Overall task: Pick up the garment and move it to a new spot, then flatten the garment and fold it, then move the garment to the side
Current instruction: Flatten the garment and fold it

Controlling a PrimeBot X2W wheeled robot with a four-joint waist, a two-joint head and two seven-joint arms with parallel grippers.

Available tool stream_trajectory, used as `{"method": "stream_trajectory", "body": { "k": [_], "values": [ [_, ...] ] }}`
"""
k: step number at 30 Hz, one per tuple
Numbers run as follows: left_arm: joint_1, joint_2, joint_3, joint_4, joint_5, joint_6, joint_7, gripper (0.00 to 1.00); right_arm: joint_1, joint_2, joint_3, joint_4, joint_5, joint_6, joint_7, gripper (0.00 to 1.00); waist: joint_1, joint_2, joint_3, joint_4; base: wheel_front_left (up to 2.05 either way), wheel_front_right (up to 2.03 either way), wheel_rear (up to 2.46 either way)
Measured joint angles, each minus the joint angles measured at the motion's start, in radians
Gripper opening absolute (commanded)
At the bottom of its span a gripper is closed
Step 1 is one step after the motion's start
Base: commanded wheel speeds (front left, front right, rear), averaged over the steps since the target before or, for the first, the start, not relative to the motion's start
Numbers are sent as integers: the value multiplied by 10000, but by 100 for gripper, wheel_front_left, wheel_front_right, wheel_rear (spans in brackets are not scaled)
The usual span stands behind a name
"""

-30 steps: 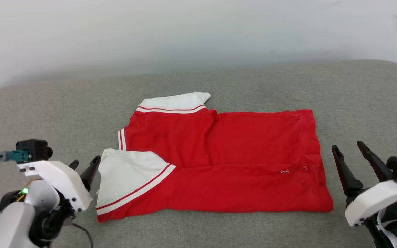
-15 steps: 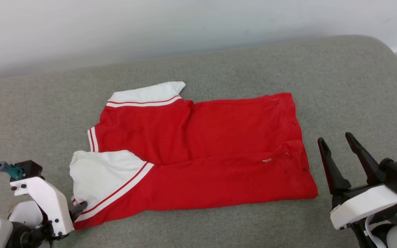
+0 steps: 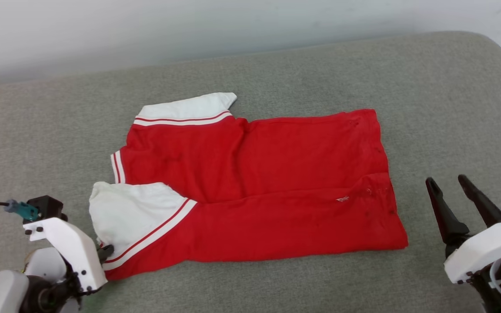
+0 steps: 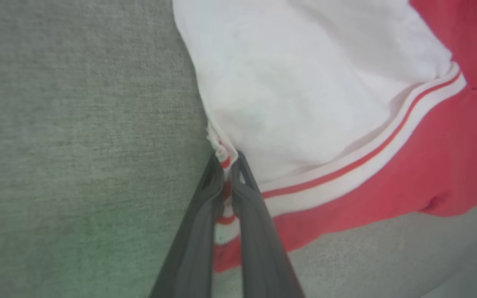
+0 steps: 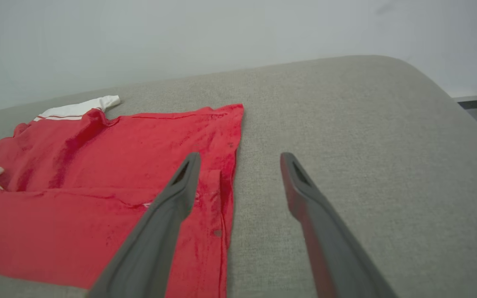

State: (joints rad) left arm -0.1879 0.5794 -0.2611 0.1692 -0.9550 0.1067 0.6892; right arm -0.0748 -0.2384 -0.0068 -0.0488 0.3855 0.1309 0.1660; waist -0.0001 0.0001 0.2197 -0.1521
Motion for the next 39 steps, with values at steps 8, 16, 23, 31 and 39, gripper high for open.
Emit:
{"method": "stream_trajectory", "body": {
  "k": [8, 16, 23, 31, 39],
  "values": [
    [75, -132, -6, -1026, 487, 180, -777, 0, -121, -1160, -113, 840, 1904, -2, 4109, 100, 0, 0, -236, 552, 0, 0, 0],
    [-109, -167, -201, -2276, 917, 408, -941, 0, -868, -1127, 58, 1354, 2493, 0, 6684, 100, 1, 0, 82, 1085, 0, 0, 0],
    [-248, -265, -341, -2571, 1060, 460, -978, 0, -1529, -767, 190, 2378, 2581, 0, 7327, 100, 1, 0, 470, 1434, 0, 0, 0],
    [-194, -374, -305, -2387, 895, 431, -1103, 0, -1792, -690, 495, 2731, 2895, -2, 7311, 0, 1, 0, 434, 1421, 0, 0, 0],
    [378, -506, -182, -2230, 704, 424, -1467, 0, -1754, -1022, 1210, 2523, 3127, -2, 7018, 0, 2, 0, -335, 1292, 0, 0, 0]
  ]
}}
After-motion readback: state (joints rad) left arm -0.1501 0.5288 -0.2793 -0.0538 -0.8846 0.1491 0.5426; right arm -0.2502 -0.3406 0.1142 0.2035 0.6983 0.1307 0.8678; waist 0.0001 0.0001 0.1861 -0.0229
